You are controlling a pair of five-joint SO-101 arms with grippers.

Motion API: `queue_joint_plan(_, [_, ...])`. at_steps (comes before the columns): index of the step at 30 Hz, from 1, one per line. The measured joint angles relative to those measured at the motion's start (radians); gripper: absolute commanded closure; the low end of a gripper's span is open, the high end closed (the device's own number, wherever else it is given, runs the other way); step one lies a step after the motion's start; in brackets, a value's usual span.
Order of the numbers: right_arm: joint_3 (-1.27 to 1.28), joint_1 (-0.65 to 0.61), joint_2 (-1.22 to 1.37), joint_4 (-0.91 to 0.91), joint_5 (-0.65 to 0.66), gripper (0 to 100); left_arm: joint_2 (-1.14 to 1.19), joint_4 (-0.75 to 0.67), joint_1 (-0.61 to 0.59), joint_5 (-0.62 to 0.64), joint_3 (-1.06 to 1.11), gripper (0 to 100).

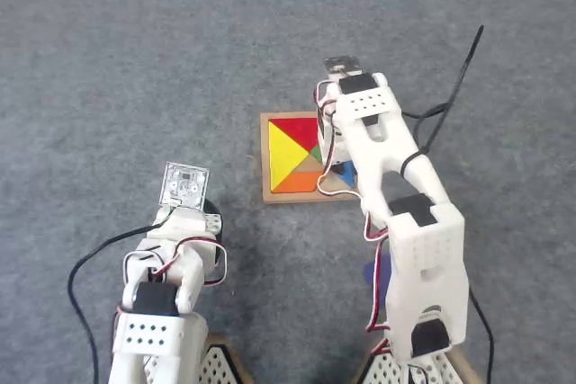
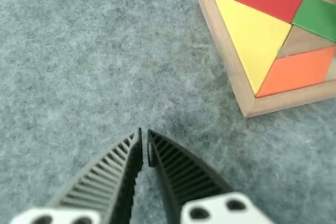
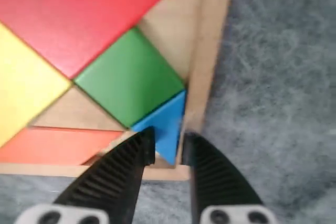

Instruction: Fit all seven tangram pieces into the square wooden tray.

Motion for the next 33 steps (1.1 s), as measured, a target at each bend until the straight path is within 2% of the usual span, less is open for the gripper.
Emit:
queue_joint_plan(5, [0.0,-0.017,0.0,0.0,0.012,94.3,0.0,0.0,0.0,0.0,0.0,98])
queue_joint_plan(11, [0.002,-0.037,0.0,-0.005,0.02,85.9,0.0,0.0,0.0,0.0,0.0,98])
queue_joint_plan(19, [0.204,-0.077,-0.13,-0.175,0.026,85.1,0.0,0.0,0.0,0.0,0.0,98])
queue_joint_plan(23, [0.244,-0.077,-0.153,-0.199,0.029,85.1,0.0,0.0,0.0,0.0,0.0,98])
queue_joint_plan(27, [0.19,-0.077,-0.115,-0.144,0.029,85.1,0.0,0.0,0.0,0.0,0.0,98])
queue_joint_plan(33, [-0.061,-0.077,0.046,0.048,0.029,85.3,0.0,0.0,0.0,0.0,0.0,98])
